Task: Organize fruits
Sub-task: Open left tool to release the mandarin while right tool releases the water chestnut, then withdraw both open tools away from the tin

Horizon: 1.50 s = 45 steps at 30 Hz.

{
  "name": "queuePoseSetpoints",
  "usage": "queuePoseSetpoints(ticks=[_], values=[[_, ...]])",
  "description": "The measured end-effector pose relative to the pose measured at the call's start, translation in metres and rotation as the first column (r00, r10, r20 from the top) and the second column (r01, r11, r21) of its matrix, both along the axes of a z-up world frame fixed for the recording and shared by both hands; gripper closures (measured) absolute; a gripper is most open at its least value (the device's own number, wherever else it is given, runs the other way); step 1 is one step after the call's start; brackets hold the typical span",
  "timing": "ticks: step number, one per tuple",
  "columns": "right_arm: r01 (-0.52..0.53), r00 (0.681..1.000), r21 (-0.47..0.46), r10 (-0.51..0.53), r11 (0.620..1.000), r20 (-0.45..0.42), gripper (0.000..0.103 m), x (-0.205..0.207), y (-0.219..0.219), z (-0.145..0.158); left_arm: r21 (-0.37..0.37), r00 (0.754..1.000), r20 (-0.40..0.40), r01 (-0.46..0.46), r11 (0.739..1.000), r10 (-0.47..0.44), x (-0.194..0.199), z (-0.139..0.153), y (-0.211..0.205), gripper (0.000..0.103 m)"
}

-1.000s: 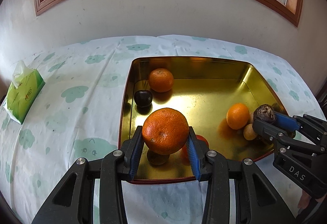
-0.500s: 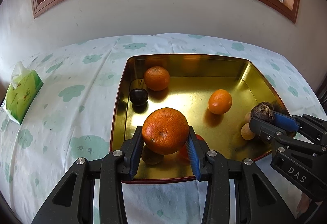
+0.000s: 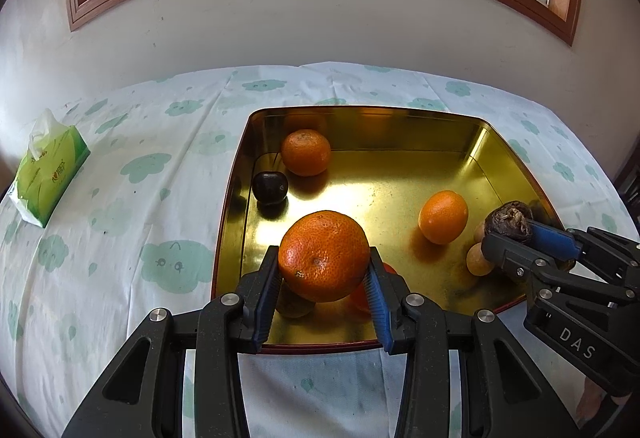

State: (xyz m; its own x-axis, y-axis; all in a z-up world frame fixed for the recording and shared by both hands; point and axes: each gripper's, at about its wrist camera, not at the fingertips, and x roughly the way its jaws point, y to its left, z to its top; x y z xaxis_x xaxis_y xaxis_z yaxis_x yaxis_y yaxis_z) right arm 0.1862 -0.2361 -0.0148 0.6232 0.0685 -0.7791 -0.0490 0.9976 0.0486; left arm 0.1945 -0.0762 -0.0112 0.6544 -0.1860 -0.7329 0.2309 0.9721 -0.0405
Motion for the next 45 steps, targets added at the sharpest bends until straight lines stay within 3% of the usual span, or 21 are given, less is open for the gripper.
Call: queuePoseSetpoints(ticks=[8,17,22,45], values=[[0.003,1.000,0.003,-0.003,1.000,-0.009,0.065,-0.002,0.002,0.000,0.011,1.000,-0.013,-0.008,1.000,0.008,-0.001,0.002,0.000,0.061],[-0.001,1.000,-0.008,0.001,1.000,-0.005,0.050,-0.005,0.008,0.001,0.010,0.999,-0.032,-0.016,1.000,0.016,-0.001,0.004,0.001,0.059],[-0.005,1.000,-0.004,0.005,1.000,-0.010,0.049,-0.006,0.006,0.003,0.019,0.999,-0.028,-0.022,1.000,0.022,-0.004,0.006,0.001,0.053],[0.016,0.998,0.000,-0.016,1.000,0.054,0.047,-0.047,0.007,0.034,0.026,0.995,0.047,-0.086,0.996,0.085,-0.054,0.037,0.017,0.052]])
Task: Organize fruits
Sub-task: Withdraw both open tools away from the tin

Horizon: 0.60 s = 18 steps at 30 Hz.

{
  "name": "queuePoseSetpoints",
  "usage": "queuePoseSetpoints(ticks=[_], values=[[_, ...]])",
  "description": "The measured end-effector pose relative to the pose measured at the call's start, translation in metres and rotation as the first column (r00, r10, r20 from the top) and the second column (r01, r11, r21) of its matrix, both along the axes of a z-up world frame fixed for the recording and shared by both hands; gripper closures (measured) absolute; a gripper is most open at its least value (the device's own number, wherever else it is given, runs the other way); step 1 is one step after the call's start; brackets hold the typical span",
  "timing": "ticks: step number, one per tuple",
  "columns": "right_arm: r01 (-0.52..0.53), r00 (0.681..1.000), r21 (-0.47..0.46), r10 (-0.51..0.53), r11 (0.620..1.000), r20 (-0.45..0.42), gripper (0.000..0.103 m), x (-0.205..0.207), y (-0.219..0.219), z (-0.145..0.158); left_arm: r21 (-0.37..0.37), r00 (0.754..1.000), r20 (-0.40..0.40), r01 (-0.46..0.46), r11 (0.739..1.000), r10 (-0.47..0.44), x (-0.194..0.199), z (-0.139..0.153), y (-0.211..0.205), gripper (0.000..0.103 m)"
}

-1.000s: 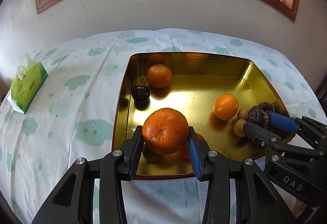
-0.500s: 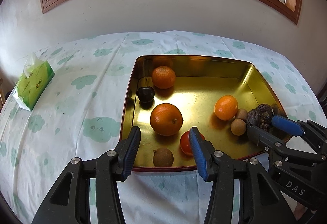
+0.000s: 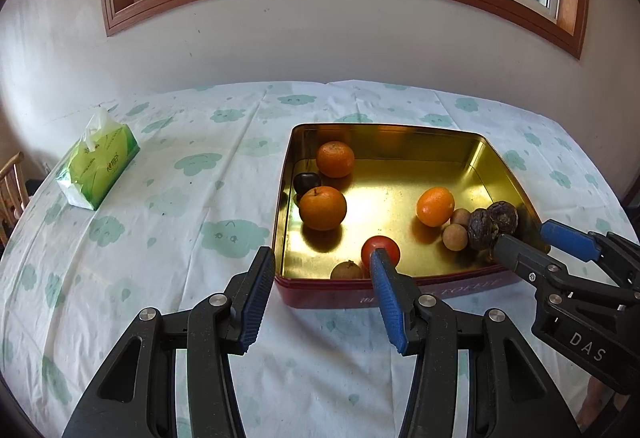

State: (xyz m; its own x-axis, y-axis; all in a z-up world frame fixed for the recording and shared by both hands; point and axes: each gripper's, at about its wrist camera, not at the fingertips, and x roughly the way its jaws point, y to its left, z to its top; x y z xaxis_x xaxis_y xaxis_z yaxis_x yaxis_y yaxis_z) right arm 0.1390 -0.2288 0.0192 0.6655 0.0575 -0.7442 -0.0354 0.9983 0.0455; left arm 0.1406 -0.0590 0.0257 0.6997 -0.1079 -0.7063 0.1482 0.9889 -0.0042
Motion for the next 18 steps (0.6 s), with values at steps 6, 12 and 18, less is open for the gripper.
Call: queuePoseSetpoints(ticks=[6,12,18], values=[[-0.003,1.000,-0.002,0.003,1.000,0.004,0.047,-0.018,0.004,0.001,0.002,1.000,-0.001,-0.016,1.000,0.016,-0.021,0.002,0.009,0.052],[-0.005,1.000,-0.003,0.005,1.000,0.013,0.047,-0.039,0.009,0.002,0.018,1.000,-0.009,-0.027,0.999,0.027,-0.041,-0.001,0.011,0.052],[-0.013,1.000,-0.002,0.013,1.000,0.026,0.047,-0.057,0.016,0.004,0.025,1.000,-0.003,-0.026,0.999,0.026,-0.059,-0.002,0.011,0.052]])
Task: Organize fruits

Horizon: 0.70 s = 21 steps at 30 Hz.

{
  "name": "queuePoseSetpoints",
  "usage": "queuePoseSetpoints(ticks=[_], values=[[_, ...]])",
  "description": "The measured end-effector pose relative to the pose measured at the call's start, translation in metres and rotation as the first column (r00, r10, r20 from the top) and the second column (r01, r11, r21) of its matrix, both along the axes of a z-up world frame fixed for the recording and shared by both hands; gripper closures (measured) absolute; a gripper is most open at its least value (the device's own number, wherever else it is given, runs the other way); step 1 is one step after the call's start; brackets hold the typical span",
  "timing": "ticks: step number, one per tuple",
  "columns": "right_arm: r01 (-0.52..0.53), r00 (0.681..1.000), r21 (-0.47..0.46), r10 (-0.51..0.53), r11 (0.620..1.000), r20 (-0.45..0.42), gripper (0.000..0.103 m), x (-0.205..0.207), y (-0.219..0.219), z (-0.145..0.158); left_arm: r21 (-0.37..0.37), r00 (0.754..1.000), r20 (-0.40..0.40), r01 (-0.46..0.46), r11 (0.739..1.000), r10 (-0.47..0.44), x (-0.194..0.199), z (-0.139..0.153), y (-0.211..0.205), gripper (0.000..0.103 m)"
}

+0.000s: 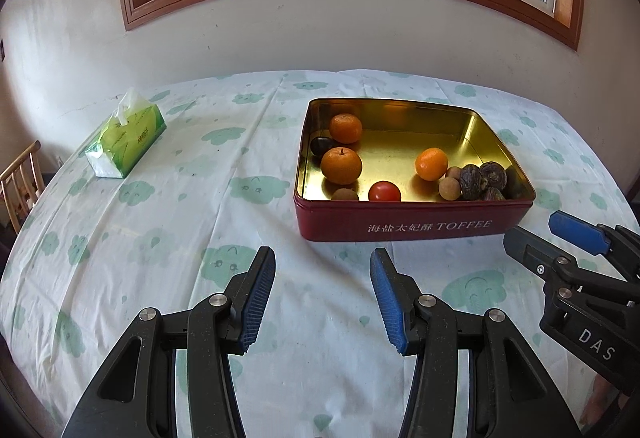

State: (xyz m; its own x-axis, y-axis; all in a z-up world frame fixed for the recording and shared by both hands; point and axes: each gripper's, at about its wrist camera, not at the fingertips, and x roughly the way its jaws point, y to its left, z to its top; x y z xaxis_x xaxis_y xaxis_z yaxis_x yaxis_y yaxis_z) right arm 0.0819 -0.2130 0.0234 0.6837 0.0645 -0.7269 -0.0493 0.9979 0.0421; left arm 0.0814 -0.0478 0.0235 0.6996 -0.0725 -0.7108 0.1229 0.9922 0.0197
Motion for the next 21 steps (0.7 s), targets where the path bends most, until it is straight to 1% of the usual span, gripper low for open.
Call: queuePoseSetpoints(ticks=[14,21], values=[[-0.006,0.999,-0.018,0.007,1.000,0.040,0.047,-0.036,0.011,0.008,-0.004,1.000,0.009,0.014,1.000,-0.014,-0.040,0.000,-0.003,0.052],[-0.008,0.998,-0.024,0.010,1.000,0.055,0.047,-0.048,0.016,0.011,-0.008,1.000,0.012,0.022,1.000,-0.022,-0.053,0.001,-0.005,0.052]])
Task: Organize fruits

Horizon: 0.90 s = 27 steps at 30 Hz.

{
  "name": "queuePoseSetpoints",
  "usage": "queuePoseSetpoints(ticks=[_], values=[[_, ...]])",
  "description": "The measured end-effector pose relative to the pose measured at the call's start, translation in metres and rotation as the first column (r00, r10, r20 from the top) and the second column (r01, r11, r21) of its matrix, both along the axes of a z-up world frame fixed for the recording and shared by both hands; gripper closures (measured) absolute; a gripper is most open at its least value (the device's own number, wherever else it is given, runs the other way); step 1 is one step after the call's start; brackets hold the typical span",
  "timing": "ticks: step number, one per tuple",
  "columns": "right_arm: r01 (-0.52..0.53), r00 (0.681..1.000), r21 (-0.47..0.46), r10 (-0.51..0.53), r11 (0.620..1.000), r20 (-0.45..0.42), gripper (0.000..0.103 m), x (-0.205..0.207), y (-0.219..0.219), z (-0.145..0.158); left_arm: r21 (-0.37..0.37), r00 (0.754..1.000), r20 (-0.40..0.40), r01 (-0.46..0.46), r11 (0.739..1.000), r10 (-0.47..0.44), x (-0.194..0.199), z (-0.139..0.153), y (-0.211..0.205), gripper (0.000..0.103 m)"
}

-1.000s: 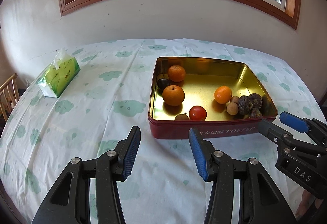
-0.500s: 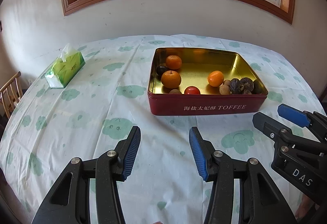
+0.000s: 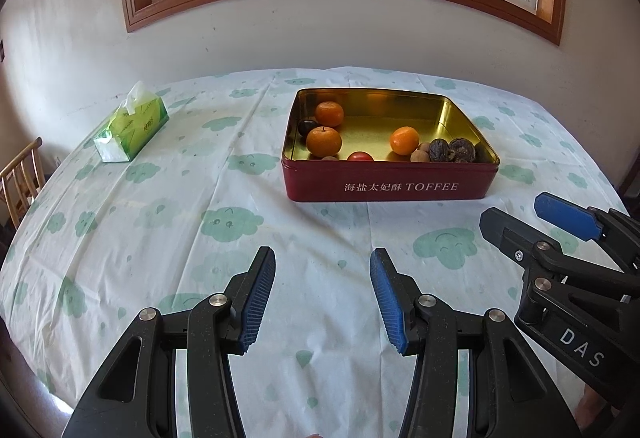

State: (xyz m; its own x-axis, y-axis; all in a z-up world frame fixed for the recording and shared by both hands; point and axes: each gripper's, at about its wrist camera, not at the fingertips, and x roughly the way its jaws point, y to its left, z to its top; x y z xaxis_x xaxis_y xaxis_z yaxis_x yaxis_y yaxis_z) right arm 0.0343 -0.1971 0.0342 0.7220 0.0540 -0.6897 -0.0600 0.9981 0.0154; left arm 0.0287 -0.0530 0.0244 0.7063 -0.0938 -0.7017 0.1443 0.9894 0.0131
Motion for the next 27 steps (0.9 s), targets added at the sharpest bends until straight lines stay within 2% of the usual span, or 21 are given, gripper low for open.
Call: queuePoseSetpoints(ticks=[3,27], values=[[0.000,1.000,0.000,0.000,1.000,0.000,0.047,-0.0015,0.0002,0.0001,0.021,1.000,0.001,0.000,1.000,0.000,-0.0022,-0.0014,-0.0034,0.052],[0.001,1.000,0.012,-0.001,1.000,-0.016,0.047,-0.0035,0.0003,-0.0074,0.025,0.999,-0.018,-0.034,0.999,0.035,0.0004,-0.0080,-0.0001,0.052]])
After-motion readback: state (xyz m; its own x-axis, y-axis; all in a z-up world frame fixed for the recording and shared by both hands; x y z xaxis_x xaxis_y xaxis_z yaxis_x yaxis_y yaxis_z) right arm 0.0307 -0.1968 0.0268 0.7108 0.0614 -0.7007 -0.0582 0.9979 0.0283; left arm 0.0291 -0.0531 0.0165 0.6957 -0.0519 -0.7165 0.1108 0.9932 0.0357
